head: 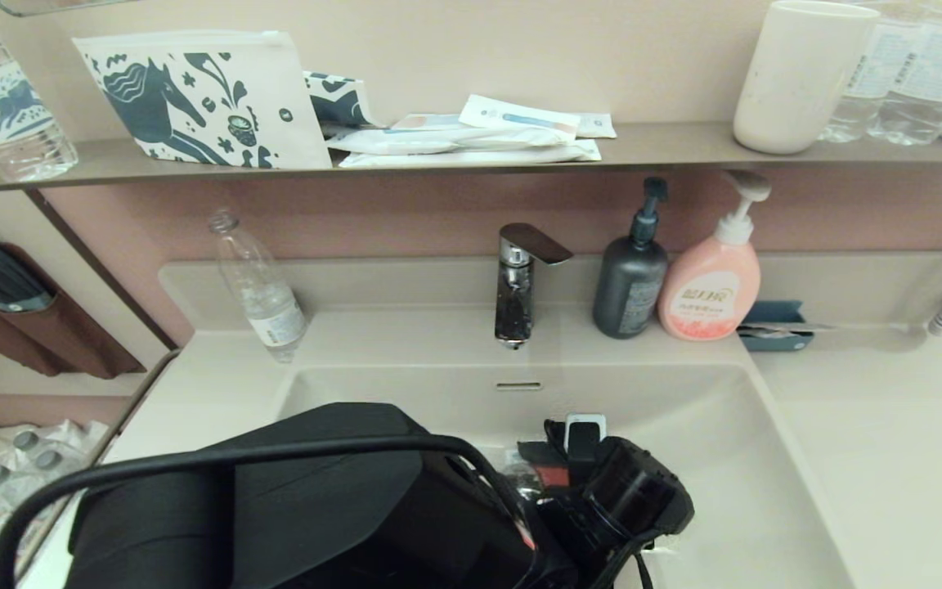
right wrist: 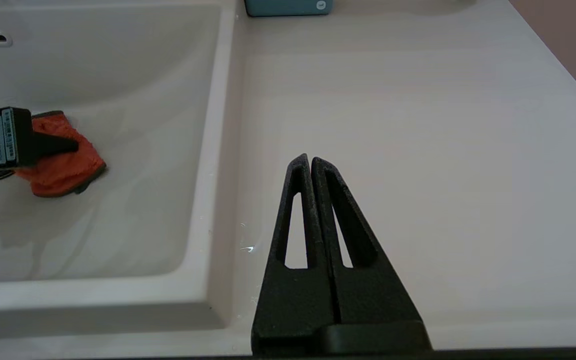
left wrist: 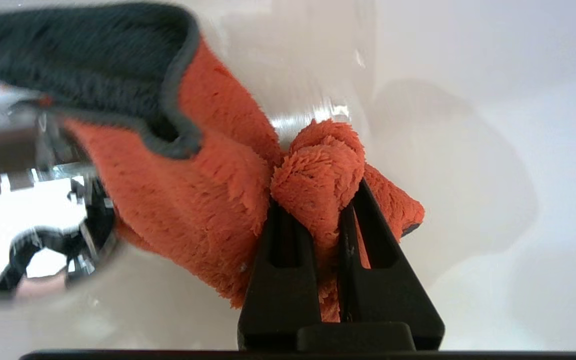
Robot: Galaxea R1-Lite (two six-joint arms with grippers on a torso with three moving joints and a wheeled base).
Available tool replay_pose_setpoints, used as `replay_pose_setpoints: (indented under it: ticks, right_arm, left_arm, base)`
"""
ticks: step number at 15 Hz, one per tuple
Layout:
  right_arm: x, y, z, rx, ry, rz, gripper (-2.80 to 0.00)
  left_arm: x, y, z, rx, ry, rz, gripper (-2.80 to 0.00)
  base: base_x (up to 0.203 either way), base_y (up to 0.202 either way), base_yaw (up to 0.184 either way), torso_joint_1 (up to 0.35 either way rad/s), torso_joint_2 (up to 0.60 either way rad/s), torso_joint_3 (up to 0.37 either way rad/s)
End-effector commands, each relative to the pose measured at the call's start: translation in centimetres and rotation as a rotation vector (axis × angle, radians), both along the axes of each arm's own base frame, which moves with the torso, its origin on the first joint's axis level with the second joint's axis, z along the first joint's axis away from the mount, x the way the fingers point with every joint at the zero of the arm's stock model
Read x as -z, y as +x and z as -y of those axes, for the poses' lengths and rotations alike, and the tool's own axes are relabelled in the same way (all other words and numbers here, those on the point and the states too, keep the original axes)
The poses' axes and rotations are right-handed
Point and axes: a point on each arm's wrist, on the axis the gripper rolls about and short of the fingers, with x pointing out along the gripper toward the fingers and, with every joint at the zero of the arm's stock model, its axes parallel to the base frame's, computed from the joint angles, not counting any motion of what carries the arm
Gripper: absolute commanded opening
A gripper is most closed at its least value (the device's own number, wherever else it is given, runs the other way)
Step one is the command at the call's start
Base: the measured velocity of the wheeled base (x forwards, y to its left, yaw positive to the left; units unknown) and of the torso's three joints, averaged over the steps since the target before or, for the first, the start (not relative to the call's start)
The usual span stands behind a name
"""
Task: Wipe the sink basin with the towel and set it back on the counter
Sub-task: Wipe the sink
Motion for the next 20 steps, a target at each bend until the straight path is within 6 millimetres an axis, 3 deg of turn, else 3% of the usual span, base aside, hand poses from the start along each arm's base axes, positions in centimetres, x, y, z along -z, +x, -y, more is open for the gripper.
replay_pose_setpoints:
  ticks: [1, 7, 11, 20]
  right_arm:
    - [0.0, 0.0, 0.0, 0.0, 0.0, -0.001, -2.8]
    - [0.0, 0.0, 0.0, 0.0, 0.0, -0.001, -2.8]
    - [0.0, 0.0, 0.0, 0.0, 0.0, -0.001, -2.8]
    - [0.0, 0.0, 0.0, 0.0, 0.0, -0.001, -2.8]
  left_arm:
    - [0.5, -0.8, -0.4, 0.007, 0.03, -0.018, -2.8]
    - [3.7, -1.5, -3.9, 0.0, 0.164, -0.115, -2.8]
    - [2.8, -1.3, -6.3, -0.012, 0.187, -0.144, -2.8]
    - [2.8, 3.0, -14.2, -0.094, 0.327, -0.194, -2.8]
  base:
    - [0.0, 0.0, 0.0, 0.0, 0.0, 0.0]
    - [0.0, 0.0, 0.0, 0.0, 0.0, 0.0]
    - [0.0, 0.0, 0.0, 0.0, 0.0, 0.0]
    - [0.0, 0.0, 0.0, 0.0, 0.0, 0.0]
